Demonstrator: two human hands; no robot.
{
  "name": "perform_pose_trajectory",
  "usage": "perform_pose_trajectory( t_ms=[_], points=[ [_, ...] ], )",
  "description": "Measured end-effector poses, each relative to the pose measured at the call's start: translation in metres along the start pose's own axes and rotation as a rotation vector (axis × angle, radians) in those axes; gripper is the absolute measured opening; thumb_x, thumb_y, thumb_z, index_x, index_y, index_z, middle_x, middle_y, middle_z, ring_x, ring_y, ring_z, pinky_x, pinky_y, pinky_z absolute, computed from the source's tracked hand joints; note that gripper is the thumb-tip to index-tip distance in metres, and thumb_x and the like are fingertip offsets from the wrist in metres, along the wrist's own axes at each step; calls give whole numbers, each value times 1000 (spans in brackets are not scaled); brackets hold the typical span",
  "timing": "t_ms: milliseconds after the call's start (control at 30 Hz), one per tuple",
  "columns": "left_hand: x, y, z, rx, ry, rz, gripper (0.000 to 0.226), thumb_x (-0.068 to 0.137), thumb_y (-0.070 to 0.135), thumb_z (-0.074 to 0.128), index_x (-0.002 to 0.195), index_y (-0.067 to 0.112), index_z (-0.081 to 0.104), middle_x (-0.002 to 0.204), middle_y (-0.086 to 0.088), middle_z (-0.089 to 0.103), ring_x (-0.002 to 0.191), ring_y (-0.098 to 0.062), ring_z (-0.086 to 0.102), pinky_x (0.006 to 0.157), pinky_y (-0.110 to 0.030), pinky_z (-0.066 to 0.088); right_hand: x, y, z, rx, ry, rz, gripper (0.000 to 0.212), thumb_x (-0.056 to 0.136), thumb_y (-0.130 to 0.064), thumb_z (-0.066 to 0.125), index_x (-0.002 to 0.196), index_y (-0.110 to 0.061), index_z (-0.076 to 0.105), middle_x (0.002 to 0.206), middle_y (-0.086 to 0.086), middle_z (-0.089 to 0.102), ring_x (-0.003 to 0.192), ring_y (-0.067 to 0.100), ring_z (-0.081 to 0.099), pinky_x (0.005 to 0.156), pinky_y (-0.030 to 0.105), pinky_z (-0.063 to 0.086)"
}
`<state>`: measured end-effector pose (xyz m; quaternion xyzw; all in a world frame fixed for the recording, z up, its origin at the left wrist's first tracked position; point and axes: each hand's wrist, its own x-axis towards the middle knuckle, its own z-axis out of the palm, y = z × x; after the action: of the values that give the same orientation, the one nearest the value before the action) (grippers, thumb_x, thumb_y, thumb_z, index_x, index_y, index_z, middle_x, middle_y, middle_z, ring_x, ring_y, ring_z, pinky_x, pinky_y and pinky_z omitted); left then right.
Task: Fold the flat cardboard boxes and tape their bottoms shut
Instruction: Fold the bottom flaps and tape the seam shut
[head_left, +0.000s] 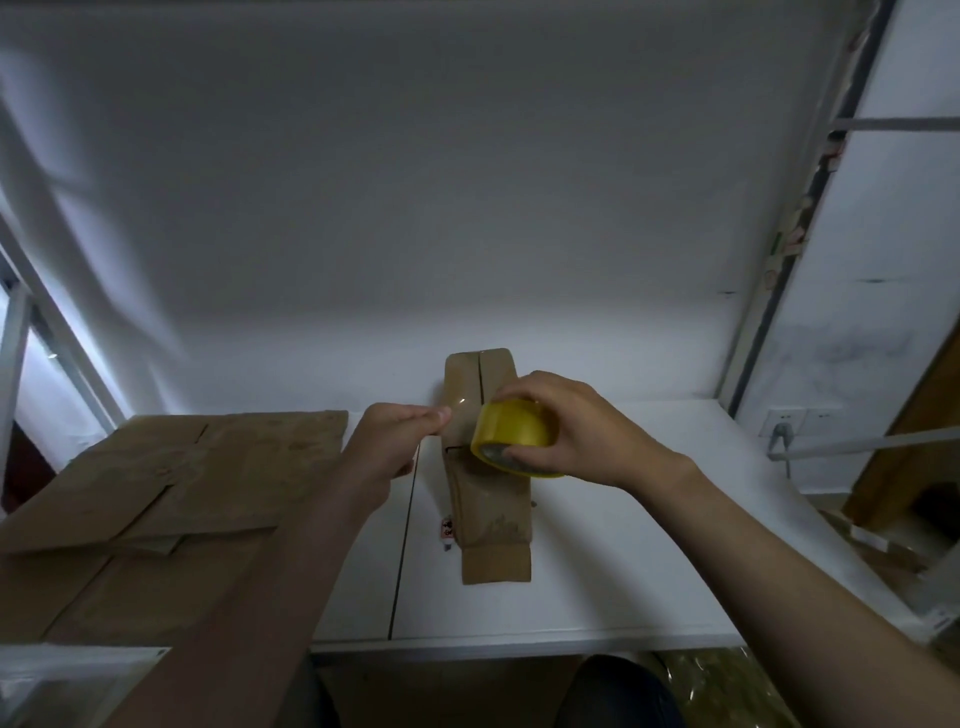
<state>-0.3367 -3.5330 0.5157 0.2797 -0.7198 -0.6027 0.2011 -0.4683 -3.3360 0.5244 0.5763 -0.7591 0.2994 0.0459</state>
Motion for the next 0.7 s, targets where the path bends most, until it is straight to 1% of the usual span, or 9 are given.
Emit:
perform_pose_trajectory(
  t_ms=[67,133,200,233,367,467,567,633,700],
  points=[
    [0,0,1,27,1,11,15,93,30,70,101,18,75,89,6,68,81,-9,55,71,-28,45,-3,1,3,31,17,-11,43,83,-47,79,118,-35,57,115,-15,57,102,5,52,79,17,43],
    [0,-3,3,78,2,49,16,94,28,70,102,15,76,89,7,68,81,-5,55,68,-23,45,-1,3,0,-31,-69,18,39,84,-47,77,117,-37,59,115,-14,57,102,7,51,78,21,45],
    [1,-5,0,70,32,37,14,93,31,70,99,19,75,91,4,68,82,-9,56,70,-25,46,2,8,-6,-140,-177,49,35,85,-46,73,118,-41,63,111,-18,52,101,9,49,77,22,42],
    [1,-5,-3,50,51,15,11,93,31,71,97,21,75,91,4,68,84,-12,56,71,-28,46,2,12,-10,-168,-198,54,34,86,-47,72,118,-43,64,107,-20,50,100,10,49,78,23,42],
    [2,-12,-14,-56,71,-27,12,93,31,71,98,21,71,95,7,66,87,-10,54,79,-32,47,-9,26,-18,-75,-84,32,43,85,-56,71,125,-46,61,112,-18,55,104,7,52,81,23,49],
    [3,-21,-17,-76,108,-33,9,91,32,73,90,23,71,93,6,67,80,-12,52,75,-32,46,-13,33,-16,-62,-74,15,42,82,-54,76,120,-42,65,110,-19,57,101,5,53,79,22,48],
    [2,-30,-16,-68,124,-51,12,92,33,73,94,21,72,96,5,68,79,-12,52,73,-30,46,-14,44,-17,-119,-120,15,39,81,-51,78,118,-41,71,103,-18,58,93,5,55,76,21,47],
    [1,-36,-14,-56,137,-50,14,93,34,71,97,20,71,93,7,67,78,-12,52,74,-30,47,-16,47,-22,-112,-114,27,41,81,-51,78,120,-40,70,108,-18,61,96,6,57,78,21,49],
    [2,-42,-12,-46,162,-37,15,94,35,70,96,20,71,87,7,65,73,-12,49,72,-30,46,-18,49,-26,-97,-84,53,44,81,-52,78,121,-38,69,116,-17,65,100,8,58,81,22,52]
  ],
)
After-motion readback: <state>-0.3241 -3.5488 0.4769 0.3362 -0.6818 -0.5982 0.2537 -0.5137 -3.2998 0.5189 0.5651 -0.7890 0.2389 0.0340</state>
